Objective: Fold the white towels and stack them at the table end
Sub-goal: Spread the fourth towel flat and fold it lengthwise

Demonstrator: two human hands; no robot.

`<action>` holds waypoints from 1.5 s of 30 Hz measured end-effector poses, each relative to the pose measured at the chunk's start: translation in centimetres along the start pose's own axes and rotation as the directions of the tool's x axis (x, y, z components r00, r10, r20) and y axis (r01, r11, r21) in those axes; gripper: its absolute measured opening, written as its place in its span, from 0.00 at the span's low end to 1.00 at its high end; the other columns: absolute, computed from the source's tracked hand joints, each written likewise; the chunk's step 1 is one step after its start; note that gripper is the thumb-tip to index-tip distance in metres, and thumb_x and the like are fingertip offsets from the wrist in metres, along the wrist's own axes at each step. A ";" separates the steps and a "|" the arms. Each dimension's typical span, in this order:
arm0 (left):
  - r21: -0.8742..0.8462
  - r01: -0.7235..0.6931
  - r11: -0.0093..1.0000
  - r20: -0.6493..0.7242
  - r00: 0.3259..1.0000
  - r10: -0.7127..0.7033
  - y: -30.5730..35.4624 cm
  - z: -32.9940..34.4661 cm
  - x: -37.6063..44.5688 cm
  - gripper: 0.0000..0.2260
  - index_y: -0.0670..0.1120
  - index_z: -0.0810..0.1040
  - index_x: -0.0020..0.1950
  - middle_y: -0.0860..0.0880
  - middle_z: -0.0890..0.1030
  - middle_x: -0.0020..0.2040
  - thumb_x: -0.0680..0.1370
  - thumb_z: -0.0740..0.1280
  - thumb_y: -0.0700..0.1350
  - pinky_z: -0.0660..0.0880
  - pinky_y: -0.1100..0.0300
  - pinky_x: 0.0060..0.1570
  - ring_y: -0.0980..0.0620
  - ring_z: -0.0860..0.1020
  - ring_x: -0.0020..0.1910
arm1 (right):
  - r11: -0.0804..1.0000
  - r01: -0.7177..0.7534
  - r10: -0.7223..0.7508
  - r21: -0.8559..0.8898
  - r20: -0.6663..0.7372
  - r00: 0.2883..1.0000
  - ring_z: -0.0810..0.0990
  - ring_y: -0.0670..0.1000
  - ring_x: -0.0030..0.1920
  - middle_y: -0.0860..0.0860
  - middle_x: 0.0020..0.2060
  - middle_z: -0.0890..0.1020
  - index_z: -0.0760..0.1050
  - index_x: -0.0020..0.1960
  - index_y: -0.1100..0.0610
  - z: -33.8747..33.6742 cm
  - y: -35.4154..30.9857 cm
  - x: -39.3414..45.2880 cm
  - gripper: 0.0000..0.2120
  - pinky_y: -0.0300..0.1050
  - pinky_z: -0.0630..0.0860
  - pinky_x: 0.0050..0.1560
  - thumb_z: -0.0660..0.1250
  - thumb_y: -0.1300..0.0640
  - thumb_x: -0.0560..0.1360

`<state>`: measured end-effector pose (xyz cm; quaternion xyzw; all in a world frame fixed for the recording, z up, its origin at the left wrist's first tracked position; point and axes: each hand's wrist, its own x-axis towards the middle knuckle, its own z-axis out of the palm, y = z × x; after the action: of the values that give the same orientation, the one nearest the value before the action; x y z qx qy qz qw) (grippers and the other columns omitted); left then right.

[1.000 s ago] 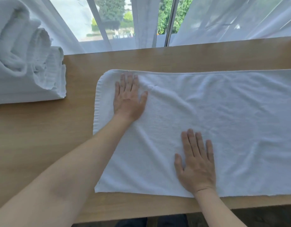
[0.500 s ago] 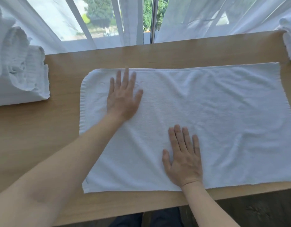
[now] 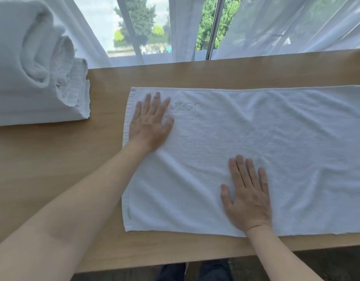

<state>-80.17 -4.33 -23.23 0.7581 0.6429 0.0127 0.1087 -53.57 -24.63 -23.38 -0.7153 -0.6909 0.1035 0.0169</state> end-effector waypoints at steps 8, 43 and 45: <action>-0.285 -0.101 0.953 -0.059 0.994 0.088 6.2 0.9 -10.4 0.28 0.48 0.59 0.81 0.44 0.55 0.82 0.83 0.52 0.58 0.45 0.45 0.79 0.43 0.50 0.81 | 1.000 -0.013 0.013 0.011 0.003 1.000 0.47 0.51 0.81 0.49 0.81 0.50 0.48 0.82 0.53 0.0 -0.2 0.1 0.34 0.58 0.46 0.79 0.48 0.42 0.79; -0.183 -0.646 0.741 0.215 0.709 0.672 39.7 4.6 -0.1 0.25 0.48 0.57 0.82 0.51 0.55 0.82 0.86 0.54 0.53 0.53 0.53 0.77 0.50 0.53 0.80 | 0.595 -0.788 0.802 0.158 -0.182 0.569 0.73 0.58 0.58 0.55 0.60 0.75 0.69 0.65 0.55 -7.0 27.5 -2.0 0.23 0.56 0.69 0.58 0.59 0.39 0.79; -0.216 -0.599 0.771 0.144 0.761 0.632 42.5 4.9 1.9 0.23 0.48 0.64 0.78 0.51 0.64 0.79 0.84 0.58 0.52 0.61 0.52 0.72 0.46 0.62 0.75 | 0.564 -0.814 0.821 0.138 -0.192 0.537 0.73 0.58 0.54 0.54 0.55 0.75 0.70 0.60 0.56 -7.0 28.9 -2.5 0.26 0.55 0.69 0.55 0.58 0.34 0.77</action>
<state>-37.79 -9.58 -20.56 0.9134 0.3391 0.0189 0.2244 -23.98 -27.62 -21.09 -0.9612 -0.2683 0.0253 0.0596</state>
